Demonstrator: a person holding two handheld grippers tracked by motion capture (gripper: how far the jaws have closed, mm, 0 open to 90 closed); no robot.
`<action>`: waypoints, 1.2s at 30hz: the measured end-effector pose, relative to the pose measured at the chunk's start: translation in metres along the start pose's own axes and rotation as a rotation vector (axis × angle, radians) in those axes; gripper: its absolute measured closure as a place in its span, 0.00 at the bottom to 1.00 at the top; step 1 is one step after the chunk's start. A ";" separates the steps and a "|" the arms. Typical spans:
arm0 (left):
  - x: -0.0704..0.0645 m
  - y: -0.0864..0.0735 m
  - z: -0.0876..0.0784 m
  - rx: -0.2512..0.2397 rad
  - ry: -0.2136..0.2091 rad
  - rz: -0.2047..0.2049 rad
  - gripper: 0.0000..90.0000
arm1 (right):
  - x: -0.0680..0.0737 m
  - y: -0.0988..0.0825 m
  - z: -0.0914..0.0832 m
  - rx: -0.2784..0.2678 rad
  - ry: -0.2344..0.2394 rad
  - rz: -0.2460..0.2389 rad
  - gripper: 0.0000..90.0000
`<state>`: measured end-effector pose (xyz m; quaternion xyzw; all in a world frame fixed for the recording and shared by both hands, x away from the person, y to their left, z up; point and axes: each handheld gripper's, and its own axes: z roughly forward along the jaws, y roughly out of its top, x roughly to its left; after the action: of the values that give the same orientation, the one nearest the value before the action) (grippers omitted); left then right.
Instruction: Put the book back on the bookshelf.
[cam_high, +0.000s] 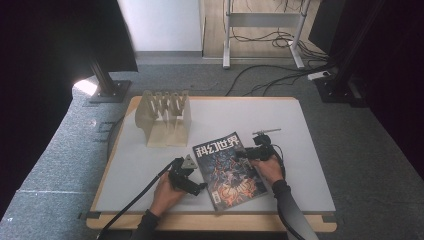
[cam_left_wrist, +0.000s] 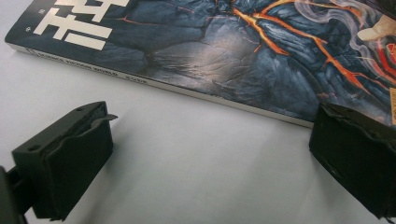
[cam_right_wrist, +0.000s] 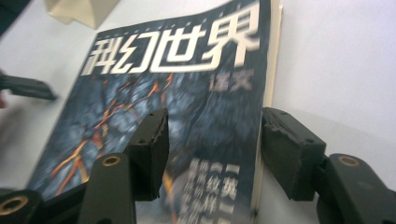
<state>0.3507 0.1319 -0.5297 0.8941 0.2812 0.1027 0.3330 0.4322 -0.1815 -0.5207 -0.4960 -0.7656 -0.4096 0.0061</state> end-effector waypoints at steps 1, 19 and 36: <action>0.000 0.000 0.000 0.000 0.000 0.000 0.00 | 0.000 0.000 0.000 0.000 0.000 0.000 0.46; 0.000 0.000 0.000 0.002 0.000 0.002 0.00 | 0.025 0.039 0.004 0.074 0.005 -0.223 0.89; 0.012 0.003 -0.009 0.000 0.009 -0.063 0.01 | 0.077 0.051 -0.043 0.008 0.038 -0.382 0.91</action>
<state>0.3585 0.1413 -0.5208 0.8843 0.3108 0.0959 0.3349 0.4145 -0.1419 -0.4283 -0.3341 -0.8472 -0.4094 -0.0553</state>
